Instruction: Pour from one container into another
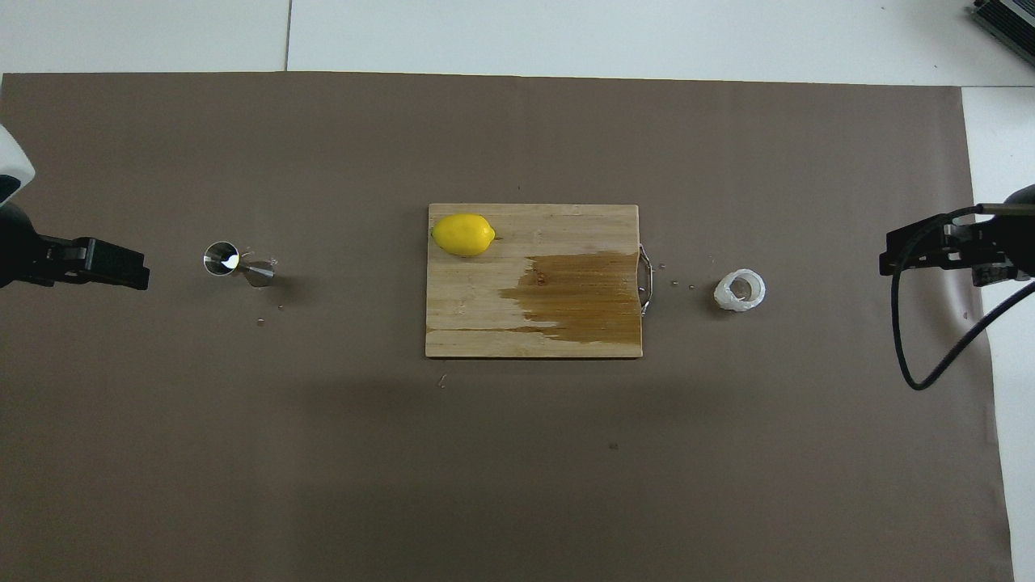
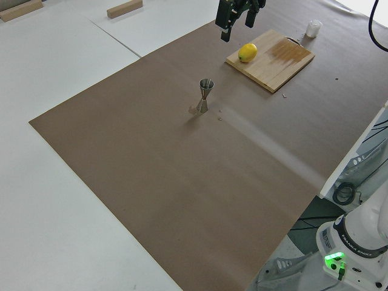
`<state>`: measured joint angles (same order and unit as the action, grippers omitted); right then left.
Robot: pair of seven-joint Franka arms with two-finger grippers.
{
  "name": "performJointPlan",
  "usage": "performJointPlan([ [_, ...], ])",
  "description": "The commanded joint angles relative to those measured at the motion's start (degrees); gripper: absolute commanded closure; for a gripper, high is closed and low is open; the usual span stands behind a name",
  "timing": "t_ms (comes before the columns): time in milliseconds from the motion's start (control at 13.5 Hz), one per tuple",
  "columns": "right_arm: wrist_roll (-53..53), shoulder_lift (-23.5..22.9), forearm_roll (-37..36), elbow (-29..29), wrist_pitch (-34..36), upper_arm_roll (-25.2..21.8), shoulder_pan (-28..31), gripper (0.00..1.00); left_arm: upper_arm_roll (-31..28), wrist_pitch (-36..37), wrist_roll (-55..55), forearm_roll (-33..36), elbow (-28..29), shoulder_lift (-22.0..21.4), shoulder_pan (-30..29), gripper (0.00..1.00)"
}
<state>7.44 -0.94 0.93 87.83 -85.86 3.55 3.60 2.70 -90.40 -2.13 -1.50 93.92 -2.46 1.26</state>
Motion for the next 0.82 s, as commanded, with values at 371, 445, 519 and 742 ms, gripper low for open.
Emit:
performJointPlan([
  [371,-0.1,0.5,0.3,0.3,0.3,0.4,0.7,0.00,-0.6,0.7,0.3,-0.5,0.2,-0.4,0.8,0.00],
  [445,-0.1,0.5,0.3,0.3,0.3,0.4,0.7,0.00,-0.6,0.7,0.4,-0.5,0.2,-0.4,0.7,0.00],
  [519,-0.1,0.5,0.3,0.3,0.3,0.5,0.7,0.00,-0.7,0.7,0.3,-0.5,0.3,-0.4,0.3,0.00],
  [742,-0.1,0.5,0.3,0.3,0.3,0.4,0.7,0.00,-0.8,0.7,0.3,-0.5,0.2,-0.4,0.0,0.00],
])
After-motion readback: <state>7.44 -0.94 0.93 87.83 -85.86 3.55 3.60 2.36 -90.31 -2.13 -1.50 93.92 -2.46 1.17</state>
